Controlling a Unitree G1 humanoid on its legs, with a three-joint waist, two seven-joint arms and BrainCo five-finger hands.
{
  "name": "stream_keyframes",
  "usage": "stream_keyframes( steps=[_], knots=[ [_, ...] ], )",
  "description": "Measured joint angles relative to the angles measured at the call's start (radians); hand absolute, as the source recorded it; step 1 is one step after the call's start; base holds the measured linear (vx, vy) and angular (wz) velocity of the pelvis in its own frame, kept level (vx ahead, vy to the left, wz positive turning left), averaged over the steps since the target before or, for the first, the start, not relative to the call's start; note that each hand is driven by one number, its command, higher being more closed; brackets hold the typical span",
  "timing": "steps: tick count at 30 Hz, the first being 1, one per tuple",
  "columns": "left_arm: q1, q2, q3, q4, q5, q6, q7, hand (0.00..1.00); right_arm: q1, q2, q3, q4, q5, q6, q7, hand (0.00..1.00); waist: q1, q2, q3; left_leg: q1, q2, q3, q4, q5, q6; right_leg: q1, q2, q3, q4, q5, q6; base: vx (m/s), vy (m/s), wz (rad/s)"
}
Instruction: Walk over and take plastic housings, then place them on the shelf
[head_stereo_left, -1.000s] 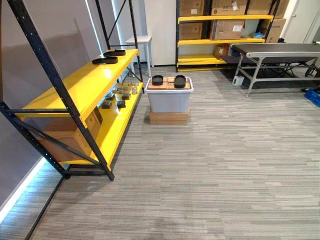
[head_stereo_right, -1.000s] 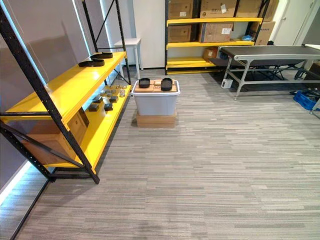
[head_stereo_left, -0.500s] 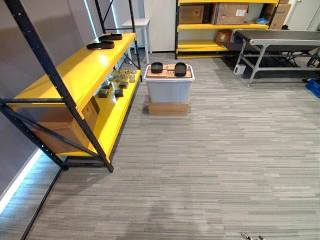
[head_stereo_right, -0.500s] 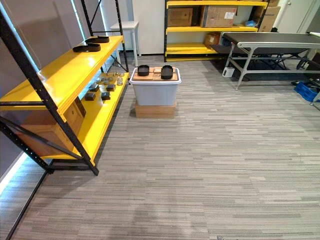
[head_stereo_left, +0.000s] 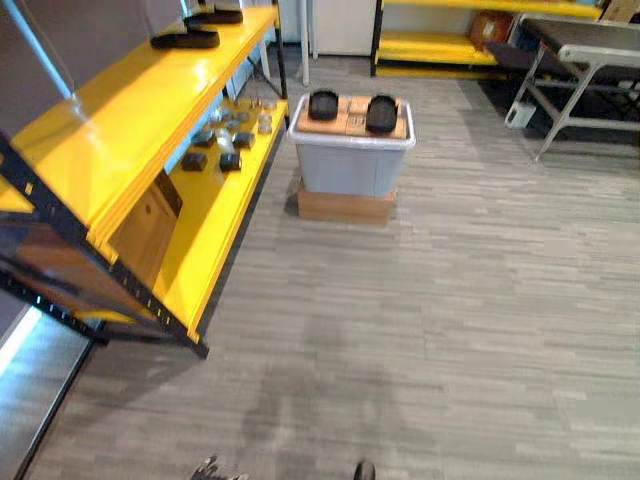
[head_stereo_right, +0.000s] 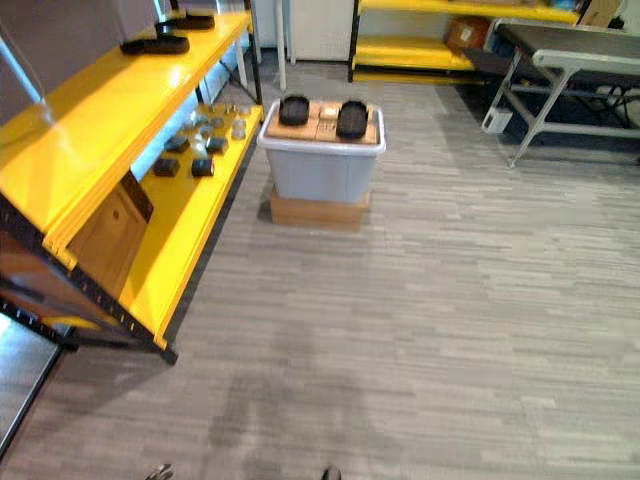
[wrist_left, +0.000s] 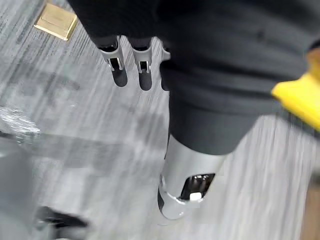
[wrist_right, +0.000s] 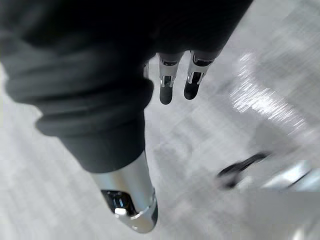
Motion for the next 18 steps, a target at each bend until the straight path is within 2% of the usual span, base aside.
stream_keyframes(
  steps=[1, 2, 3, 4, 5, 6, 7, 8, 9, 10, 11, 12, 13, 14, 15, 16, 17, 18],
  knots=[
    [0.011, -0.002, 0.000, 0.000, 0.005, 0.003, 0.000, 0.00, -0.009, -0.003, 0.006, -0.013, 0.000, 0.000, 0.000, 0.00, 0.013, 0.001, -0.003, -0.053, -0.002, 0.026, -0.028, -0.010, 0.009, 0.022, -0.004, 0.023, -0.019, -0.009, 0.005, 0.60, -0.070, -0.87],
    [0.038, -0.003, 0.000, 0.000, 0.005, 0.008, -0.001, 0.00, -0.043, -0.008, 0.013, -0.017, -0.003, 0.000, 0.000, 0.00, 0.043, 0.000, -0.003, -0.135, -0.016, 0.059, -0.148, -0.025, 0.032, 0.051, -0.019, 0.066, -0.044, -0.026, 0.020, 0.59, 0.055, -1.08],
    [0.060, -0.005, -0.001, 0.001, 0.005, 0.015, -0.001, 0.00, -0.082, -0.012, 0.015, -0.016, -0.005, 0.002, 0.000, 0.00, 0.070, -0.009, 0.001, -0.194, -0.051, 0.063, -0.342, -0.027, 0.042, 0.078, -0.048, 0.105, -0.056, -0.050, 0.038, 0.71, 0.081, -1.11],
    [0.072, -0.010, 0.000, 0.001, 0.004, 0.016, 0.000, 0.00, -0.096, -0.014, 0.023, -0.021, -0.008, 0.003, 0.000, 0.00, 0.080, -0.015, 0.004, -0.208, -0.068, 0.064, -0.459, -0.018, 0.047, 0.095, -0.063, 0.118, -0.060, -0.065, 0.052, 0.74, 0.147, -0.97],
    [0.099, -0.028, 0.000, -0.006, 0.004, 0.016, 0.000, 0.00, -0.102, -0.019, 0.052, -0.041, -0.029, 0.002, -0.002, 0.00, 0.101, -0.013, -0.001, -0.234, -0.084, 0.066, -0.696, 0.013, 0.054, 0.137, -0.088, 0.142, -0.081, -0.092, 0.078, 0.52, 0.138, -0.62],
    [0.114, -0.042, -0.001, -0.016, 0.004, 0.016, 0.001, 0.00, -0.101, -0.020, 0.055, -0.052, -0.041, 0.001, -0.004, 0.00, 0.107, -0.004, -0.008, -0.245, -0.086, 0.059, -0.789, 0.027, 0.048, 0.157, -0.092, 0.150, -0.091, -0.109, 0.090, 0.84, 0.293, -0.70],
    [0.134, -0.059, -0.001, -0.017, 0.004, 0.016, 0.001, 0.00, -0.094, -0.015, 0.073, -0.052, -0.046, -0.001, -0.016, 0.00, 0.131, -0.036, -0.038, -0.256, -0.124, 0.052, -0.780, 0.168, 0.059, 0.196, -0.145, 0.166, -0.099, -0.141, 0.123, 0.58, 0.225, -0.40],
    [0.145, -0.066, -0.003, -0.017, 0.003, 0.016, 0.001, 0.00, -0.084, -0.008, 0.081, -0.048, -0.049, -0.002, -0.017, 0.00, 0.130, -0.044, -0.062, -0.256, -0.153, 0.031, -0.774, 0.187, 0.087, 0.199, -0.162, 0.168, -0.087, -0.140, 0.122, 0.96, 0.361, -0.23],
    [0.133, -0.091, -0.002, -0.017, 0.002, 0.014, 0.001, 0.00, -0.088, 0.004, 0.089, -0.037, -0.073, -0.002, -0.014, 0.00, 0.123, -0.061, -0.069, -0.234, -0.194, -0.019, -0.728, 0.199, 0.176, 0.169, -0.200, 0.165, 0.068, -0.120, 0.154, 0.68, 0.250, 0.03],
    [0.132, -0.093, -0.002, -0.015, 0.001, 0.014, 0.001, 0.00, -0.091, 0.010, 0.088, -0.020, -0.077, -0.001, -0.013, 0.00, 0.123, -0.064, -0.070, -0.211, -0.198, -0.011, -0.710, 0.208, 0.204, 0.159, -0.210, 0.171, 0.152, -0.104, 0.176, 1.01, 0.380, 0.01],
    [0.134, -0.087, -0.004, -0.016, -0.011, 0.014, 0.005, 0.00, -0.083, 0.024, 0.087, -0.006, -0.081, -0.001, -0.015, 0.00, 0.121, -0.078, -0.069, -0.145, -0.212, -0.012, -0.697, 0.160, 0.224, 0.117, -0.226, 0.180, 0.321, -0.041, 0.206, 0.81, 0.324, 0.04],
    [0.131, -0.069, -0.027, -0.016, -0.040, 0.015, 0.012, 0.00, -0.064, 0.041, 0.090, 0.008, -0.081, -0.002, -0.018, 0.00, 0.107, -0.071, -0.067, -0.022, -0.218, -0.027, -0.738, 0.096, 0.243, 0.014, -0.252, 0.180, 0.645, 0.163, 0.265, 0.93, 0.324, 0.26],
    [0.121, -0.059, -0.056, -0.017, -0.052, 0.014, 0.018, 0.00, -0.062, 0.045, 0.096, 0.030, -0.081, -0.002, -0.017, 0.00, 0.091, -0.081, -0.065, 0.055, -0.235, -0.041, -0.779, 0.086, 0.253, -0.057, -0.296, 0.150, 0.833, 0.167, 0.265, 0.75, 0.221, 0.42],
    [0.113, -0.054, -0.076, -0.019, -0.060, 0.014, 0.020, 0.00, -0.060, 0.045, 0.112, 0.032, -0.082, -0.001, -0.018, 0.00, 0.086, -0.083, -0.063, 0.111, -0.244, -0.051, -0.812, 0.085, 0.254, -0.095, -0.333, 0.107, 0.924, 0.150, 0.249, 0.72, 0.134, 0.64],
    [0.093, -0.053, -0.104, -0.037, -0.076, 0.010, 0.021, 0.00, -0.036, 0.044, 0.148, 0.032, -0.092, -0.002, -0.017, 0.00, 0.064, -0.068, -0.058, 0.237, -0.242, -0.084, -0.906, 0.085, 0.254, -0.171, -0.385, -0.009, 1.003, 0.072, 0.189, 0.69, 0.075, 0.53],
    [0.082, -0.053, -0.110, -0.040, -0.077, 0.007, 0.021, 0.00, -0.033, 0.045, 0.157, 0.032, -0.097, -0.002, -0.016, 0.00, 0.059, -0.064, -0.057, 0.275, -0.236, -0.095, -0.938, 0.084, 0.255, -0.204, -0.385, -0.039, 0.990, 0.040, 0.178, 0.79, 0.023, 0.62],
    [0.051, -0.043, -0.123, -0.039, -0.077, 0.005, 0.020, 0.00, -0.033, 0.045, 0.168, 0.038, -0.112, -0.002, -0.017, 0.00, 0.050, -0.054, -0.050, 0.343, -0.215, -0.117, -0.990, 0.080, 0.262, -0.259, -0.356, -0.087, 0.885, -0.026, 0.175, 0.63, -0.040, 0.43],
    [0.037, -0.041, -0.129, -0.038, -0.077, 0.004, 0.022, 0.00, -0.033, 0.045, 0.168, 0.040, -0.112, -0.002, -0.017, 0.00, 0.045, -0.054, -0.047, 0.369, -0.207, -0.127, -1.007, 0.076, 0.267, -0.287, -0.335, -0.098, 0.805, -0.045, 0.179, 0.61, -0.128, 0.54]
  ],
)
